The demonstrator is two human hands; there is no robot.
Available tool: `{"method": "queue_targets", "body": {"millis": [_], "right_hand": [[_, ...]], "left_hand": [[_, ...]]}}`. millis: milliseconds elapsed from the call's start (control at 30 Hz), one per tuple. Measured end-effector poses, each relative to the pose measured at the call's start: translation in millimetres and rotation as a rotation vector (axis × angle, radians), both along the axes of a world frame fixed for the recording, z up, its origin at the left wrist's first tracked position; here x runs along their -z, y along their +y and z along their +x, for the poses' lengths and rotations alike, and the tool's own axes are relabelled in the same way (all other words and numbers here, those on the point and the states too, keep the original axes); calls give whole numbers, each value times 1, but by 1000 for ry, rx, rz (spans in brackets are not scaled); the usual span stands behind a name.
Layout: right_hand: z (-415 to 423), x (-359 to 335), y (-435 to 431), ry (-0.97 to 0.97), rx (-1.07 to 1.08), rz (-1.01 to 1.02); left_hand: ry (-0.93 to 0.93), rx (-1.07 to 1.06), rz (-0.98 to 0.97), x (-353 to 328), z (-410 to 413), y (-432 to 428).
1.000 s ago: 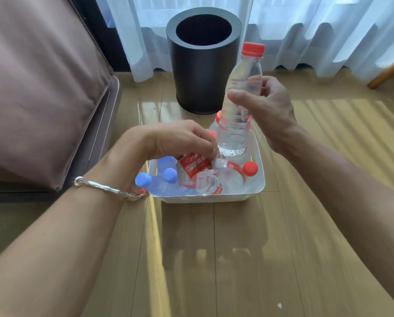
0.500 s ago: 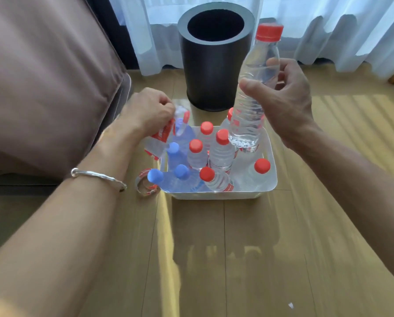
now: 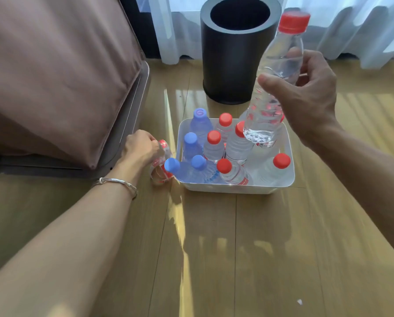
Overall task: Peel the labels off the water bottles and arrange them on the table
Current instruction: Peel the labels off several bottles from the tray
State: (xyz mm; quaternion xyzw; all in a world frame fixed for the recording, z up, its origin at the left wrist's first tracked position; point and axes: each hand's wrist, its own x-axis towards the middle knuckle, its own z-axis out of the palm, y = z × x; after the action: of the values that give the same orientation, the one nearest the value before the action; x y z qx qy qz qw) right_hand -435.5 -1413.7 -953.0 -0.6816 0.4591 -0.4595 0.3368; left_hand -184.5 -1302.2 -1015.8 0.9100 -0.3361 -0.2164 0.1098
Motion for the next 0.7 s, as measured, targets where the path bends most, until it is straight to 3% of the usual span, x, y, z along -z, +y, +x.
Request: {"method": "queue_targets", "body": {"millis": [200, 400, 700], "right_hand": [[-5, 0, -2, -13, 11, -12], [-20, 1, -11, -10, 58, -22], [-55, 37, -16, 231, 73, 93]], "left_hand": [[39, 25, -30, -4, 2, -9], [-39, 91, -201, -20, -18, -31], [36, 261, -389, -45, -72, -58]]}}
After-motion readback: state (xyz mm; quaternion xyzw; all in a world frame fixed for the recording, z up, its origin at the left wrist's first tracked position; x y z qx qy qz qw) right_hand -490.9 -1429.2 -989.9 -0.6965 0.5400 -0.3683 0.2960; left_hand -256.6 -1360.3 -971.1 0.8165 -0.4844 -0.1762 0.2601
